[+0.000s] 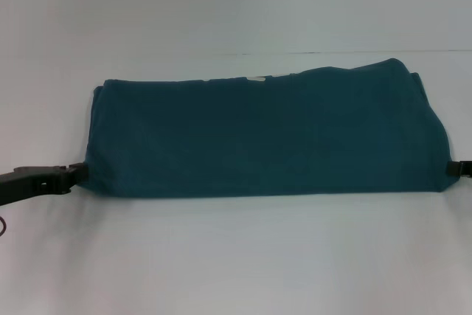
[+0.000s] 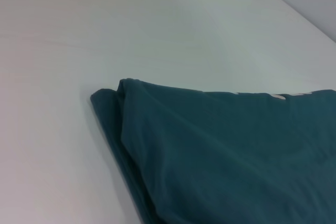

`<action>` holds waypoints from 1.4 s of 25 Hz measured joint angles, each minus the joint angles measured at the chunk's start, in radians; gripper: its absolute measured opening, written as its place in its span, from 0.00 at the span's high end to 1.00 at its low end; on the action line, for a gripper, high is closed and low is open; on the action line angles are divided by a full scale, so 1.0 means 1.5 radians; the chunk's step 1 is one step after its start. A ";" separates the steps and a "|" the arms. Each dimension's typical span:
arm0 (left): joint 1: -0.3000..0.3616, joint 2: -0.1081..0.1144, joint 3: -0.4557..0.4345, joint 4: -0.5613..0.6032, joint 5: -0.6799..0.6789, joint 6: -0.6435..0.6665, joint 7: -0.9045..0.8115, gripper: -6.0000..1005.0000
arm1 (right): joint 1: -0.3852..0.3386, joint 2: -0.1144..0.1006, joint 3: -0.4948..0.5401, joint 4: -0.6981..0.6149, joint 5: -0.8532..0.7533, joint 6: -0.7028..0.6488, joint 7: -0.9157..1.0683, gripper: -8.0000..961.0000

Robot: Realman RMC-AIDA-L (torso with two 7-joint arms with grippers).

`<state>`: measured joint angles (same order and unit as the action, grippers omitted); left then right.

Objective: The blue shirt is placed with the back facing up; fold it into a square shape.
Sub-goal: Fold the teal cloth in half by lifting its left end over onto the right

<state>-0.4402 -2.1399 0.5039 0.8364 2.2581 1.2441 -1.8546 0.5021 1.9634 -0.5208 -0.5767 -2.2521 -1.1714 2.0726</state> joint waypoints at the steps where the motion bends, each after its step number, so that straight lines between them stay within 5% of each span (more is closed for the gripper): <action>1: 0.000 0.000 -0.001 0.001 0.000 0.000 0.000 1.00 | 0.000 0.000 0.000 0.000 0.000 0.000 0.000 0.99; 32: 0.019 0.003 -0.037 0.034 -0.005 0.000 -0.002 0.99 | -0.003 0.005 0.001 0.005 0.028 -0.030 -0.031 0.99; 35: 0.021 0.002 -0.049 0.035 -0.006 0.010 -0.002 0.87 | -0.006 -0.001 0.001 0.002 0.027 -0.041 -0.030 0.96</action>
<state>-0.4086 -2.1368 0.4305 0.8891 2.2498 1.2596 -1.8577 0.4937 1.9627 -0.5191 -0.5733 -2.2110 -1.2322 2.0268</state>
